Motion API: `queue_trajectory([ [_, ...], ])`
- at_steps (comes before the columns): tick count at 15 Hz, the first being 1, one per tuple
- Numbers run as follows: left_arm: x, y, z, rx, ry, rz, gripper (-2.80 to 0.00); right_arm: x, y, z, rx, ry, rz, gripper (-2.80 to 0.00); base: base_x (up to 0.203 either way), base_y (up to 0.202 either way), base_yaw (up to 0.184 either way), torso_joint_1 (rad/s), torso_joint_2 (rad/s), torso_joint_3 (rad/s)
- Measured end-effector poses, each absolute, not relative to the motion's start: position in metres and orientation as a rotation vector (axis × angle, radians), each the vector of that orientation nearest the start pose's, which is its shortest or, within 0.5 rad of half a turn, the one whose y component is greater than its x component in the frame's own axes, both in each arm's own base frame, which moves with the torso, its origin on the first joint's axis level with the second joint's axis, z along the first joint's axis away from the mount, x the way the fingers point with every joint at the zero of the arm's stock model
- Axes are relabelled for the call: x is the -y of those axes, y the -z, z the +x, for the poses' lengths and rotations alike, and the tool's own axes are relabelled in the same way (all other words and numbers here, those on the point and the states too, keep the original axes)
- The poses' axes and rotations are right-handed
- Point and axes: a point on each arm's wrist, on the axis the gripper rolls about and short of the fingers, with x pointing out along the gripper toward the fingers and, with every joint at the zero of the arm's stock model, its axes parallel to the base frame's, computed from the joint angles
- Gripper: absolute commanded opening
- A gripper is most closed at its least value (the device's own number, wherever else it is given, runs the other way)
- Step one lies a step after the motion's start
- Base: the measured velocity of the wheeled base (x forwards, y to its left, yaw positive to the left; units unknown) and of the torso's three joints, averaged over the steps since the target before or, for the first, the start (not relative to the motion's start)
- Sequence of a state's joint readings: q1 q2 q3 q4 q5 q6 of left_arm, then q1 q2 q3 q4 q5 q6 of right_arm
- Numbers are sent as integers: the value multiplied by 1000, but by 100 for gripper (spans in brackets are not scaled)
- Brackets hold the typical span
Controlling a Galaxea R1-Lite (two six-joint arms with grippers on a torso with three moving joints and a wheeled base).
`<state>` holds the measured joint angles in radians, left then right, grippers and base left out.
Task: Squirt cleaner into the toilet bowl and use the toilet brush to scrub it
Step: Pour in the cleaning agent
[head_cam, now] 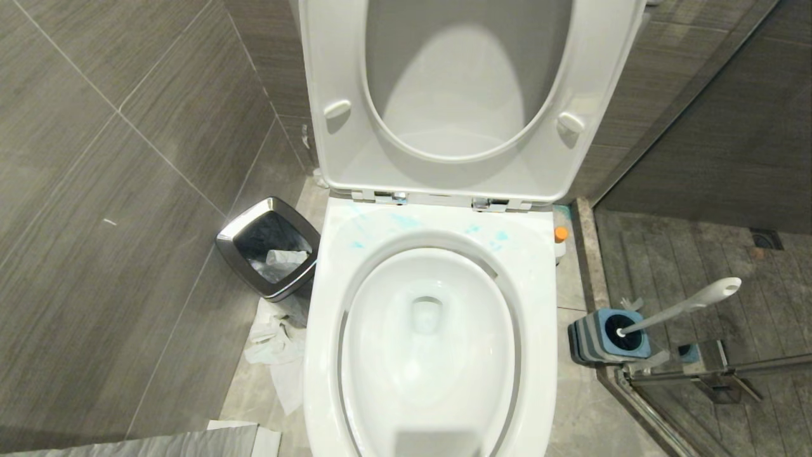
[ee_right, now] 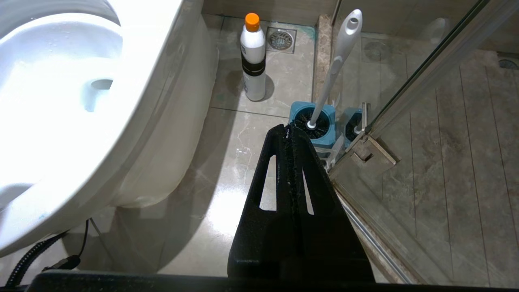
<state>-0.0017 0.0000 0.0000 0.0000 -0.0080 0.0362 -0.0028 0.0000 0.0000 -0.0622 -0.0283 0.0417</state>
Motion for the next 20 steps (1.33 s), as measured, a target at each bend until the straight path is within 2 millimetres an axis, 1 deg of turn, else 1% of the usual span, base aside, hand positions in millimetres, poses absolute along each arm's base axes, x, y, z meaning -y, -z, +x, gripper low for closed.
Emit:
queue_trajectory([
  [20, 0, -75, -23, 0, 14, 45, -280, 1, -82, -23, 63, 29, 42, -280, 0, 0, 0, 0, 0, -7],
])
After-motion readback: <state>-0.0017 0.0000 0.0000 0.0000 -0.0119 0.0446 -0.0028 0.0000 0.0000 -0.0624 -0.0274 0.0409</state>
